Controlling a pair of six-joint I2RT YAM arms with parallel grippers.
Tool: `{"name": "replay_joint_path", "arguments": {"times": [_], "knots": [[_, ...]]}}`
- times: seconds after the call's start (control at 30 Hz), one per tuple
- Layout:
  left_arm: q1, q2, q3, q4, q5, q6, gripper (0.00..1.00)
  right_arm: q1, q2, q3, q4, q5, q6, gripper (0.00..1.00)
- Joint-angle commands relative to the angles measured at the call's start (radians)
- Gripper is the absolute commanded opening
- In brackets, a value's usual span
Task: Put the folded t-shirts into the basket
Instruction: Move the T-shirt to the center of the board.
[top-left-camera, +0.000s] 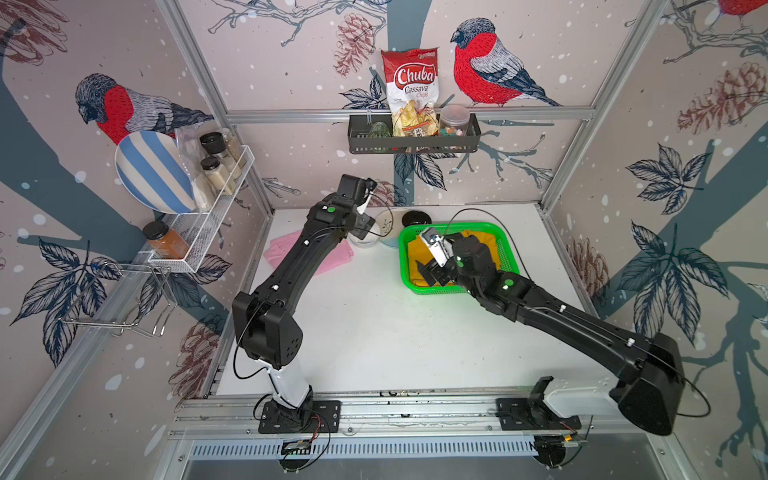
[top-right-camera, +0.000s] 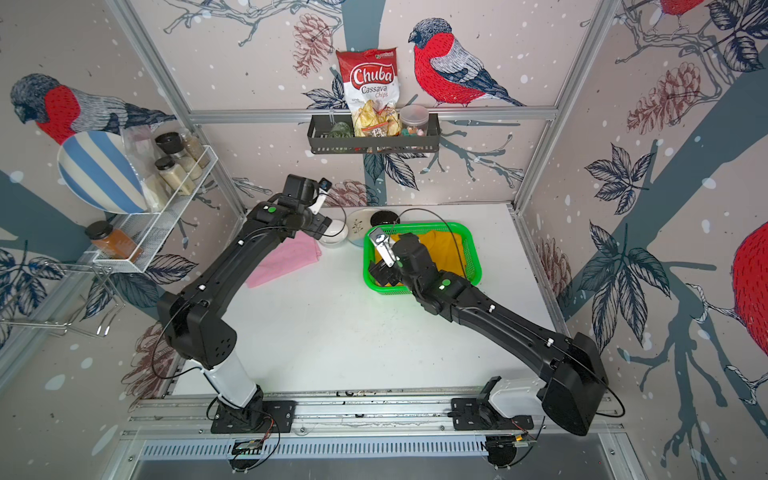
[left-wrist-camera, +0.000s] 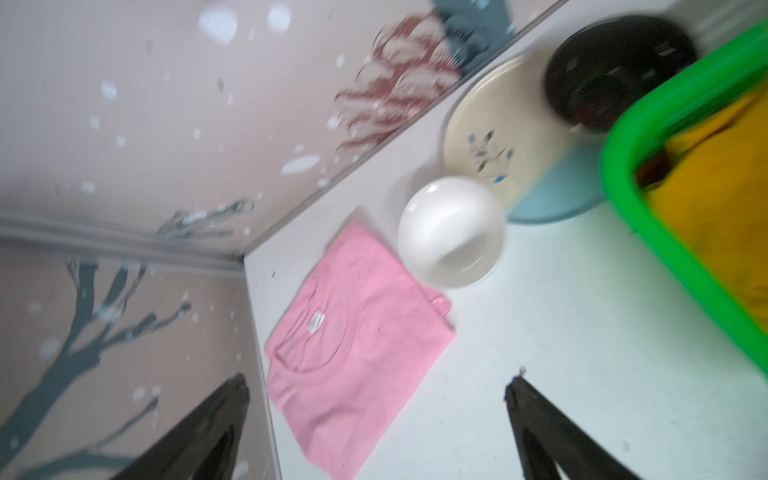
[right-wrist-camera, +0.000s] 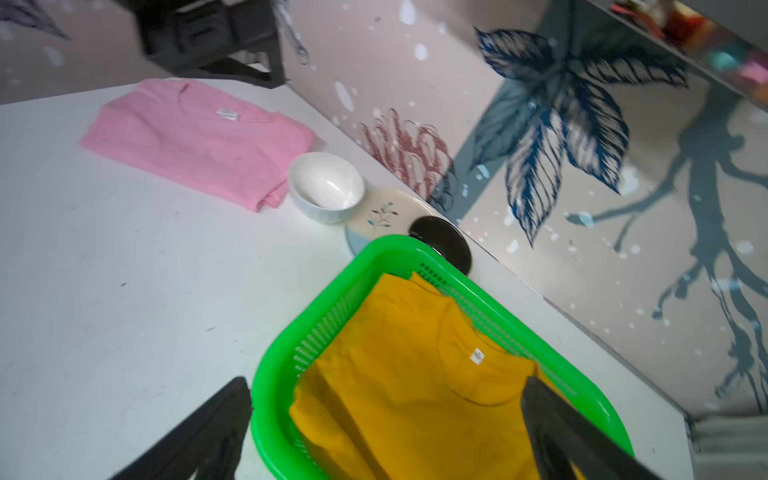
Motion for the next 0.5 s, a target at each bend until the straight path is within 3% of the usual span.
{"name": "replay_joint_path", "arguments": {"times": [0.0, 0.23, 0.47], "knots": [[0.107, -0.027, -0.098, 0.087, -0.05, -0.097, 0.95, 0.092, 0.057, 0.004, 0.073, 0.03, -0.126, 1.0], [0.328, 0.176, -0.052, 0.004, 0.042, -0.196, 0.94, 0.256, 0.236, 0.062, 0.162, 0.072, 0.055, 1.0], [0.368, 0.395, 0.12, -0.176, 0.065, -0.217, 0.92, 0.363, 0.369, 0.126, 0.161, 0.233, 0.025, 1.0]]}}
